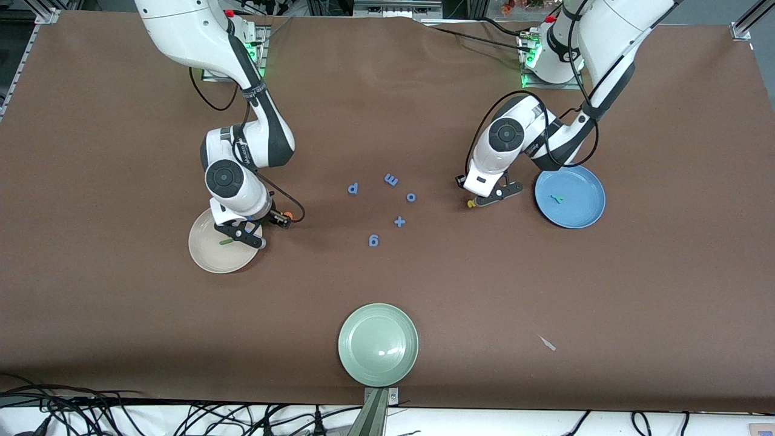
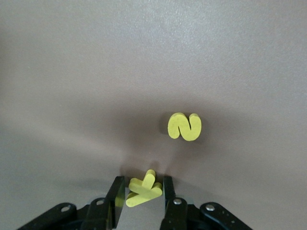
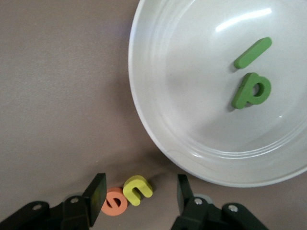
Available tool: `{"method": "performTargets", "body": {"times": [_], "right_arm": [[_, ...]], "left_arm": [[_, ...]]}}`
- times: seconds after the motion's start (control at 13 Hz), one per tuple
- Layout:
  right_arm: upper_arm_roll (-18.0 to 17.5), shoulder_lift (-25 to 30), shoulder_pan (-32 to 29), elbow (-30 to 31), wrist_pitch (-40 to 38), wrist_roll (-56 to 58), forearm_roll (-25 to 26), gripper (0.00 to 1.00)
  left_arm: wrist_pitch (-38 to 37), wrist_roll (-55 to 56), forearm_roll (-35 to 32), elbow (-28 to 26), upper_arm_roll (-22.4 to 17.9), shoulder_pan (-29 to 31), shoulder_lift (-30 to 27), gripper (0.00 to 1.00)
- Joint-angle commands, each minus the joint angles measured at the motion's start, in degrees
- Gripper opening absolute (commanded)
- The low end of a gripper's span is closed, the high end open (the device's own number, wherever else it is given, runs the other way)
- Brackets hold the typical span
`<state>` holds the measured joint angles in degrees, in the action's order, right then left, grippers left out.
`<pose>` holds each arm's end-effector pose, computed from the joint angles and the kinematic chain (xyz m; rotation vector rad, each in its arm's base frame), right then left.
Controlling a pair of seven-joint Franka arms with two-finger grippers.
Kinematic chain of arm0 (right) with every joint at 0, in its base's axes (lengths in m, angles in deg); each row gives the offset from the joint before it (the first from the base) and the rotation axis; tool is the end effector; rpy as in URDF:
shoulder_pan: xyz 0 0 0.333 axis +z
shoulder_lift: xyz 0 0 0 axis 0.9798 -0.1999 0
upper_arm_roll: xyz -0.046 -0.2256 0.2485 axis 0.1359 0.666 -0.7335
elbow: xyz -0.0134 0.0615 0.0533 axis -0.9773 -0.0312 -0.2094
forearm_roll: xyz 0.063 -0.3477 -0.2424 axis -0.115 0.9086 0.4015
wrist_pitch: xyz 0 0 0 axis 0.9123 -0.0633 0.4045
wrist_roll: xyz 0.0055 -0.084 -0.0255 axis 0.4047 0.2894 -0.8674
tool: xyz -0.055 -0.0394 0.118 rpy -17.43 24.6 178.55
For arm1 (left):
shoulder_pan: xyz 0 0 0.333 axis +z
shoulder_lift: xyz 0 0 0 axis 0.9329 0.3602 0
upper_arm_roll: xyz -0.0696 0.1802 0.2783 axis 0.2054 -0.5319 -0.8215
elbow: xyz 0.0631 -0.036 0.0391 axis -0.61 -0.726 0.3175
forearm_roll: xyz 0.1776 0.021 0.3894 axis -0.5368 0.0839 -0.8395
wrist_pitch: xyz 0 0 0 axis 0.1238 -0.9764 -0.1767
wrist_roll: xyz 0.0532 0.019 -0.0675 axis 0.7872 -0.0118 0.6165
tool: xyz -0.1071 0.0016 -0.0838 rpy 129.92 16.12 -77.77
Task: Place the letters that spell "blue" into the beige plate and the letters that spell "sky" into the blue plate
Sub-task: 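Grasp the yellow k with the left gripper while the right gripper reaches the yellow u, then carry the yellow k into the blue plate with the left gripper and release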
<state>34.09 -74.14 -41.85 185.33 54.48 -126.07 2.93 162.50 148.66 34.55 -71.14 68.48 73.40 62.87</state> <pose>0.5946 0.2265 0.1559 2.9999 -0.6338 -0.0977 0.4616 -0.2912 0.1328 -3.0430 -0.5711 0.2237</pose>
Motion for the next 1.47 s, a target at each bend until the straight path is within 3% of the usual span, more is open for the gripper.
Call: {"method": "performTargets", "body": {"times": [0.0, 0.31, 0.46, 0.62, 0.85, 1.08, 1.23, 1.39], "right_arm": [[0.11, -0.05, -0.58, 1.33, 1.35, -0.46, -1.44, 0.67], [-0.07, -0.14, -0.5, 4.68, 6.71, -0.45, -2.15, 0.67], [-0.25, 0.12, -0.32, 4.85, 6.28, -2.2, -2.33, 0.67], [-2.6, 0.21, -0.14, 4.59, 6.36, -6.06, -2.33, 0.67], [-3.5, 0.03, 0.12, 4.59, 6.89, -7.93, -2.33, 0.67], [-3.5, 0.03, 0.12, 4.76, 6.8, -6.79, -2.33, 0.66], [-3.32, 0.03, 0.03, 4.59, 6.63, -4.95, -2.33, 0.66], [-2.88, 0.03, -0.67, 3.89, 6.36, -1.97, -2.06, 0.66]], "left_arm": [[-0.81, 1.25, -2.04, -0.4, 0.34, 0.49, -0.86, 0.36], [-0.81, 1.07, -2.04, -0.31, 0.34, 0.93, -0.77, 0.25], [-0.81, 1.33, -2.04, -0.4, 0.34, 0.84, -0.86, 0.23], [-0.9, 0.99, -2.04, -0.22, 0.43, 1.02, -1.99, 0.23], [-5.81, 0.9, -0.56, 1.96, 2.09, 3.64, -4.29, 0.23], [-12.55, -5.93, 0.24, 4.61, 10.32, 15.56, -4.55, 0.23], [-18.62, -13.39, 0.33, 5.58, 18.84, 28.64, -5.08, 0.24], [-19.35, -23.05, -0.02, 4.88, 23.17, 39.38, -5.25, 0.24]]}}
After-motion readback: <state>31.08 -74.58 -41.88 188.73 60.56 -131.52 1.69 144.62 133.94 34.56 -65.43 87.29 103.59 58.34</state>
